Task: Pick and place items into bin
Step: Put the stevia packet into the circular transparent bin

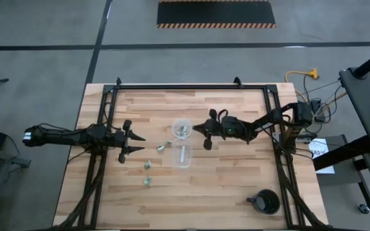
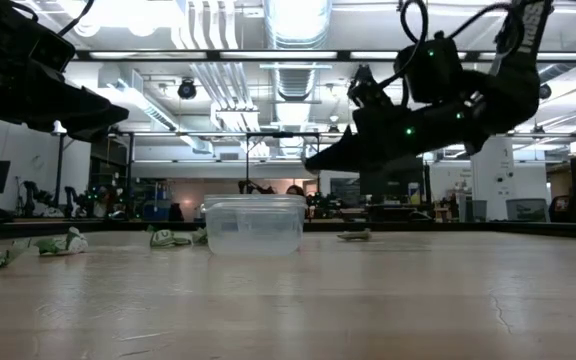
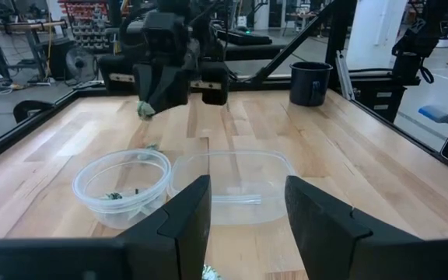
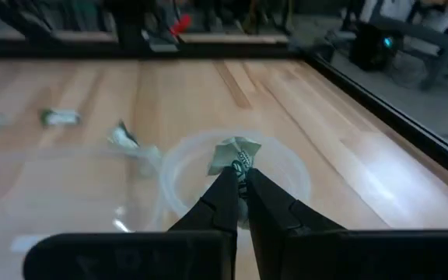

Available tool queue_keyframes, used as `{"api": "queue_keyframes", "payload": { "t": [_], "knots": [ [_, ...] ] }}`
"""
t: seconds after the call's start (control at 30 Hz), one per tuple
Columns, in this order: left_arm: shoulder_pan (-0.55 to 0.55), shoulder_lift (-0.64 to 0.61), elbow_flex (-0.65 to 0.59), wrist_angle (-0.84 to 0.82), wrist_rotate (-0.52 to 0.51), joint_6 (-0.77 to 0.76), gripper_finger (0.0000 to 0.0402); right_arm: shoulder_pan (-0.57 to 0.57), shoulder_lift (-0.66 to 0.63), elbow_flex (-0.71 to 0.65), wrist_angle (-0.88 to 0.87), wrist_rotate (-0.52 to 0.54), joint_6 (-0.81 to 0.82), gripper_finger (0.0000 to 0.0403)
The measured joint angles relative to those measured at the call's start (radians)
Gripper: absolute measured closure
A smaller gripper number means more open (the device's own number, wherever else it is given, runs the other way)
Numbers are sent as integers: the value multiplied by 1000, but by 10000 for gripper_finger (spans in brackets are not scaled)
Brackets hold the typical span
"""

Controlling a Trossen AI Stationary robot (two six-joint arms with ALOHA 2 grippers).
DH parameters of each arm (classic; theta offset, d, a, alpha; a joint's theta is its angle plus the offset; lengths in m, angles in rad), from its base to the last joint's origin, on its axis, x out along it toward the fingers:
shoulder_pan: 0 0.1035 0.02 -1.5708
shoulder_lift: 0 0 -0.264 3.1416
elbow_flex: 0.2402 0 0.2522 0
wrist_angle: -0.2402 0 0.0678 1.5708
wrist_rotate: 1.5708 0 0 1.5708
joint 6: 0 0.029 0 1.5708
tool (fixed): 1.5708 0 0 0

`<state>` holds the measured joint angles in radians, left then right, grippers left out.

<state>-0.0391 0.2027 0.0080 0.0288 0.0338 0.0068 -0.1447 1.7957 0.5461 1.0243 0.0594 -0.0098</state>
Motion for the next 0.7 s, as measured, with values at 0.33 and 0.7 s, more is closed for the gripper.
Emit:
{"api": "queue_keyframes", "payload": {
  "t": [0.33,0.7],
  "knots": [
    [0,0,0,0,0,0,253,-71,238,13,421,-147,124,394],
    [0,0,0,0,0,0,253,-108,397,103,527,-241,246,394]
  ]
}}
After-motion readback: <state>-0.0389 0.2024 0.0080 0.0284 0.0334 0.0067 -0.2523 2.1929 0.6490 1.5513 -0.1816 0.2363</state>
